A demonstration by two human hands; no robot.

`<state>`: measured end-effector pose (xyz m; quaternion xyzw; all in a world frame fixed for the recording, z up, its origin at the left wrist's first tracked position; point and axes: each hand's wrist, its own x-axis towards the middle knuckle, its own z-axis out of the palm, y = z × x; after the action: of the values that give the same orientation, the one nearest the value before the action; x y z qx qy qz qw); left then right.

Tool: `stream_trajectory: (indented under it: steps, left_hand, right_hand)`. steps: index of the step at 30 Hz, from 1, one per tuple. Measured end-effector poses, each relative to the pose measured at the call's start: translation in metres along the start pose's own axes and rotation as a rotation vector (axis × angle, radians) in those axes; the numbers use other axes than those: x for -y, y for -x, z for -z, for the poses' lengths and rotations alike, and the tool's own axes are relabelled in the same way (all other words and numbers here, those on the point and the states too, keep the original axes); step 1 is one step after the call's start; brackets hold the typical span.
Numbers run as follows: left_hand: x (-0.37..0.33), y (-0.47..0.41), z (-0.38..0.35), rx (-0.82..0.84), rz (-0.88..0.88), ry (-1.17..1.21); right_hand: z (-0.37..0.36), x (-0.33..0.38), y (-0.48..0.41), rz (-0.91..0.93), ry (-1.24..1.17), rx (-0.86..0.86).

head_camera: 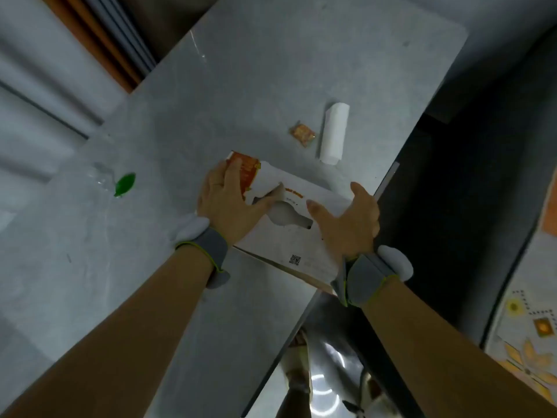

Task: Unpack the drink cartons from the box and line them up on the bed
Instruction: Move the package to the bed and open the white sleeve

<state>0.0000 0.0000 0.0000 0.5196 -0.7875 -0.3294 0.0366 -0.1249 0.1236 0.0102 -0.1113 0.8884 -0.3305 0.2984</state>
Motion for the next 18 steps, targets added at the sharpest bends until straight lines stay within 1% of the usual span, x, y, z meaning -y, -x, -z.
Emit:
stream_trajectory:
  steps: [3, 5, 8, 10, 13, 16, 18]
  left_hand:
    - [0.012, -0.008, -0.003, 0.069, 0.102, -0.196]
    - [0.020, -0.013, -0.005, 0.129, 0.145, -0.220]
    - [0.029, -0.017, -0.009, 0.158, 0.160, -0.222]
    - [0.031, -0.020, -0.011, 0.143, 0.150, -0.220]
    - [0.031, -0.027, -0.014, 0.114, 0.163, -0.189]
    - [0.032, -0.037, -0.013, 0.161, 0.231, -0.123]
    - [0.031, -0.040, -0.013, 0.179, 0.258, -0.124]
  right_hand:
    - [-0.017, -0.006, -0.003, -0.086, 0.064, -0.080]
    - [-0.027, -0.011, -0.005, -0.121, 0.071, -0.124]
    - [-0.035, -0.019, -0.011, -0.164, 0.123, -0.122]
    - [-0.037, -0.021, -0.013, -0.213, 0.150, -0.098]
    - [-0.029, -0.022, -0.016, -0.233, 0.168, -0.035]
    - [-0.014, -0.025, -0.020, -0.268, 0.079, 0.083]
    - [-0.011, -0.027, -0.022, -0.279, 0.058, 0.128]
